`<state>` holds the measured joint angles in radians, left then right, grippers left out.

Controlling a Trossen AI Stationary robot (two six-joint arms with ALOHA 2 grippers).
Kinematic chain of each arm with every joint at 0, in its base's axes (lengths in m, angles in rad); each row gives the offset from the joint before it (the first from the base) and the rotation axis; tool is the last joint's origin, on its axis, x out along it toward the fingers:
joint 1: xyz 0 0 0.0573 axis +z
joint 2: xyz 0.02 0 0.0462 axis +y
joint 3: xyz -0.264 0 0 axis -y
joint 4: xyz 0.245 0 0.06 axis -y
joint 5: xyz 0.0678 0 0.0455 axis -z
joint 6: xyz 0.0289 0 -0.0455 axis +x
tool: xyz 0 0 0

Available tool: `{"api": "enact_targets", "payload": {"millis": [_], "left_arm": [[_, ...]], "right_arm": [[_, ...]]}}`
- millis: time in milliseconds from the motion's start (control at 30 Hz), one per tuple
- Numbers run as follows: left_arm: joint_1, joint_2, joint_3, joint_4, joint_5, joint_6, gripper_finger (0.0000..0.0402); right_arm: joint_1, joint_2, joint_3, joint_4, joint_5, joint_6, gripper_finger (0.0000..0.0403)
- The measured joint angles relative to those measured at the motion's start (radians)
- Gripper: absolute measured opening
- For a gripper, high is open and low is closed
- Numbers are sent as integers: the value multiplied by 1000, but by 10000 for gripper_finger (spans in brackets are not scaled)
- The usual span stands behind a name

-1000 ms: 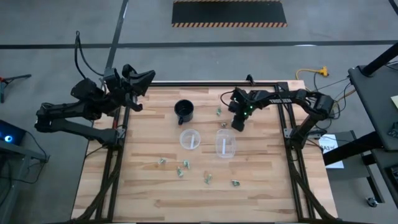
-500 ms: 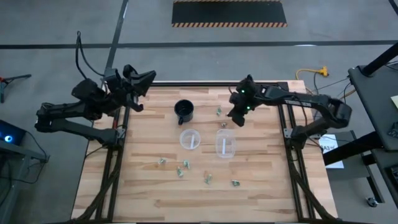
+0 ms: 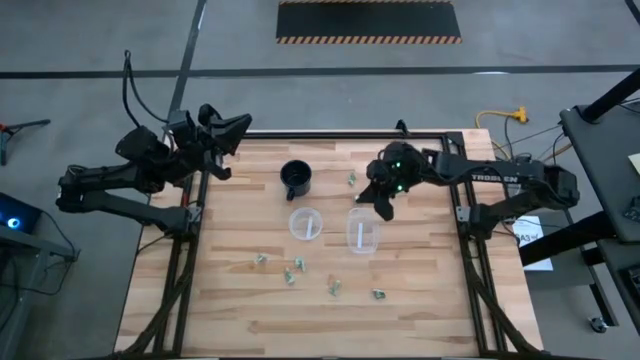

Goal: Pick and place Stevia / Truvia into bins
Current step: Put the truvia packet into the oval transparent container

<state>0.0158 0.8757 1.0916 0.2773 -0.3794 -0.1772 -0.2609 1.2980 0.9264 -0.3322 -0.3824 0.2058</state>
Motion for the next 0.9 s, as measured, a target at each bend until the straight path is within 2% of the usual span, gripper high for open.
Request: {"api": "enact_targets", "payload": {"millis": [233,733,900], "left_arm": [[0,0,0,0,0,-1,2],[0,-12,4,1,0,-2,2],[0,-13,6,0,0,-2,2]], "right_arm": [[68,37,0,-1,20,21,12],[69,33,-1,-36,9,26,14],[69,33,-1,-77,-10,23,50]]}}
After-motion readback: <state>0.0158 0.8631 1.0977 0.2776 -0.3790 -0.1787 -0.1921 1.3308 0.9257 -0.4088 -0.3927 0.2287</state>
